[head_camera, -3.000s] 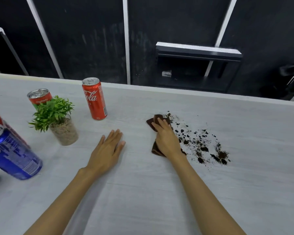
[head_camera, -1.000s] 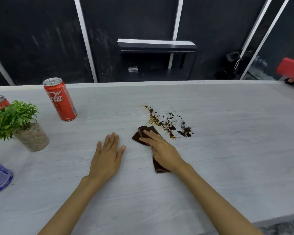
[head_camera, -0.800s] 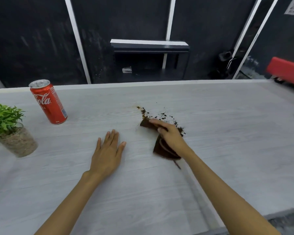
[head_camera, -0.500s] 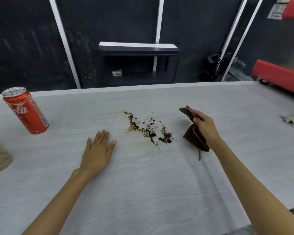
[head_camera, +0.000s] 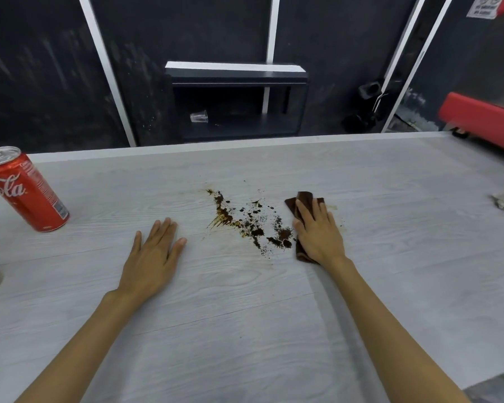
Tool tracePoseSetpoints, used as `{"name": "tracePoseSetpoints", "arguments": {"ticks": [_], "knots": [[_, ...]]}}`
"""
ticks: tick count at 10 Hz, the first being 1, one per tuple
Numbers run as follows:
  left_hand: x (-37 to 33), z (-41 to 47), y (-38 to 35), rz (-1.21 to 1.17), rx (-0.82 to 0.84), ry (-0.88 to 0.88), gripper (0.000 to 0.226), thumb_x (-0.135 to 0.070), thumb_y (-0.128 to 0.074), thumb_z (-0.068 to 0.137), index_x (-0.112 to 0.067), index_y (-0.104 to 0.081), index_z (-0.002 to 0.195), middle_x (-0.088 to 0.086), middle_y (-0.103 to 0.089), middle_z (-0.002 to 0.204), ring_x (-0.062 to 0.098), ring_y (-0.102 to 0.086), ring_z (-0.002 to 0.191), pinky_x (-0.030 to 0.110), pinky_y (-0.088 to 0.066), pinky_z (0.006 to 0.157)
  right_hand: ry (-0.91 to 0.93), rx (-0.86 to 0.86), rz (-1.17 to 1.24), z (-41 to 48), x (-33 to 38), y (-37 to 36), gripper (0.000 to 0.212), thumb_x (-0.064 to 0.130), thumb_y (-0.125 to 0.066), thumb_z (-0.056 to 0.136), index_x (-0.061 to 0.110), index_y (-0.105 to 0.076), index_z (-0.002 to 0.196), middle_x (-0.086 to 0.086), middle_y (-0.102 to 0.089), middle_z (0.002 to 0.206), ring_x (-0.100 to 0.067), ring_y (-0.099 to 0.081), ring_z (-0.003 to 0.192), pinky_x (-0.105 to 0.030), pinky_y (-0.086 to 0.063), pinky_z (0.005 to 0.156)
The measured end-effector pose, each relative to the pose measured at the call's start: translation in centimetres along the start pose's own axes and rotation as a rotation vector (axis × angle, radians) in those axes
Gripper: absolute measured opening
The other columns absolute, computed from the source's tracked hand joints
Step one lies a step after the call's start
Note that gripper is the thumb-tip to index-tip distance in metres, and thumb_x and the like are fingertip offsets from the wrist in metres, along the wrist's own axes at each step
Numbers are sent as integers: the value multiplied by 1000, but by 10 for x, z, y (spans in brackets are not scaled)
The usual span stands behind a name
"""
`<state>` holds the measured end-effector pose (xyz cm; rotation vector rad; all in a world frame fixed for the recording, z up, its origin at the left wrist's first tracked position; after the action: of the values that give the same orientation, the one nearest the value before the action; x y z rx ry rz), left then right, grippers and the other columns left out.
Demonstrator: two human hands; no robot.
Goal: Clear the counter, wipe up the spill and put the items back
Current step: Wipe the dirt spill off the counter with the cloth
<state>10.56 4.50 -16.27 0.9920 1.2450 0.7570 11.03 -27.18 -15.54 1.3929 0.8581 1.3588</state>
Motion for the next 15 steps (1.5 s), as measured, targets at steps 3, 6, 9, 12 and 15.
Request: {"name": "tracePoseSetpoints", "arguments": {"ticks": [3,6,9,12,15], "knots": [[-2,7,-3,34,-26,14,62,-49,-14,93,-18,-9,145,-5,-5,156,7,3,143,35,6,118,176,-14,455,-6,69,-7,53,1,-39,89,26,-46,135,-7,-36,149,-20,-40,133,-31,-39,105],[-10,15,-6,69,-20,-11,63,-49,-14,93,-16,-7,145,-3,-3,157,8,3,143,35,6,118,-217,-245,718,-7,-63,52,51,0,-37,90,24,-49,133,-5,-48,140,-18,-54,106,-22,-45,84],[-8,16,-9,118,-54,-9,62,-48,-12,93,-16,-5,145,-3,-3,157,8,3,143,34,3,118,-8,-63,131,14,24,0,48,15,-32,96,20,-28,144,-20,-16,155,-35,-20,142,-48,-22,116],[-3,19,-2,-30,12,7,62,-49,-13,92,-20,-3,145,-6,1,156,4,7,142,30,9,116,53,147,949,22,78,2,53,-8,-39,89,24,-53,129,-8,-62,108,-3,-56,57,-10,-42,50],[26,15,8,64,-26,81,59,-44,-18,95,-18,-1,145,-6,2,156,5,8,142,32,8,117,7,33,302,107,7,-5,46,16,-32,98,19,-29,144,-12,-19,155,-31,-22,140,-42,-21,114]]}}
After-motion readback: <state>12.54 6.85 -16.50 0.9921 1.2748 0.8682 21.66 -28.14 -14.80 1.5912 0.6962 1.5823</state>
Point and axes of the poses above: each hand's wrist, its own z-axis towards the middle knuckle, its own y-axis out of the back of the hand, x = y × z, the point moved 6 cm from there along z, towards the middle knuckle
